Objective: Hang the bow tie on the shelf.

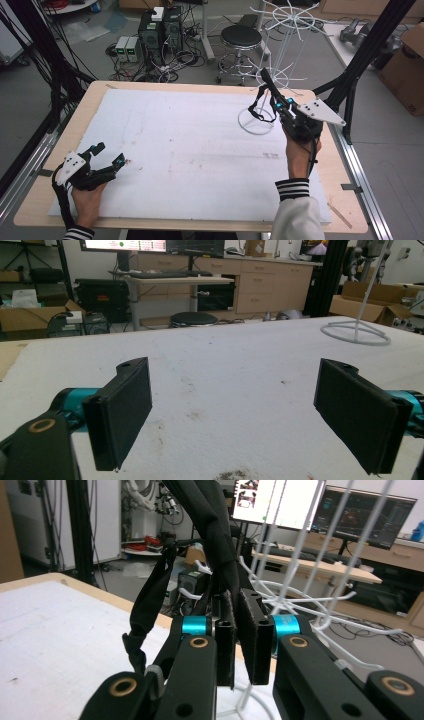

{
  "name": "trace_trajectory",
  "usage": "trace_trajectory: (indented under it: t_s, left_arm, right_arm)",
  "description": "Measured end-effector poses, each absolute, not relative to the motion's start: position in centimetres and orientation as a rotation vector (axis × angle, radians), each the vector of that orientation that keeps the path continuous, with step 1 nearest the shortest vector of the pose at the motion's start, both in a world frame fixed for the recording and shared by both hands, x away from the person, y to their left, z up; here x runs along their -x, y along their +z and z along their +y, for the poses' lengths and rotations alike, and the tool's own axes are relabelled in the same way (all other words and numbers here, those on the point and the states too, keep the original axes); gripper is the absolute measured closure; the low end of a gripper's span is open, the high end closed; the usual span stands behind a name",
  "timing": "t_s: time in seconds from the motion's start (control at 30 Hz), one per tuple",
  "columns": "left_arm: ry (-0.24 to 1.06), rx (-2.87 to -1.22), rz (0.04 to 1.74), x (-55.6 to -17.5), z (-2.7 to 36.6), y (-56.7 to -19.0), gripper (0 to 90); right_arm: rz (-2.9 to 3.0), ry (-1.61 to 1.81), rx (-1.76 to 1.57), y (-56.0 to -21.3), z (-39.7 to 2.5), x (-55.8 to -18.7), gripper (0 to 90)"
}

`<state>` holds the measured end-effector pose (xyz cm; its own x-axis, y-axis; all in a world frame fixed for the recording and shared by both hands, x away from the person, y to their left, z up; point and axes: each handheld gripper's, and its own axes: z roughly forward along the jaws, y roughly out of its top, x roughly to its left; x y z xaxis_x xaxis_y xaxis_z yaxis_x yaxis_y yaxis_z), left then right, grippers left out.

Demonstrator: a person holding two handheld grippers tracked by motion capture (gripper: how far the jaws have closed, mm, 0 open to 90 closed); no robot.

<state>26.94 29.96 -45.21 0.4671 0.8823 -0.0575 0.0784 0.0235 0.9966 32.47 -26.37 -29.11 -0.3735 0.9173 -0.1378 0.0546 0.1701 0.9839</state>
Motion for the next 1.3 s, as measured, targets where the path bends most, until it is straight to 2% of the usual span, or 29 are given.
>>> trace_trajectory:
  t_s: [0.53,1.3]
  left_arm:
    - [0.776,-1.425,0.915,-27.0,30.0,-45.2,15.8]
    - [0.77,-1.424,0.918,-27.0,30.1,-45.2,15.8]
  right_arm:
    - [1.599,1.247,-1.02,-30.0,-29.3,-35.3,85.0]
    - [1.656,1.169,-1.039,-30.9,-28.9,-36.8,84.9]
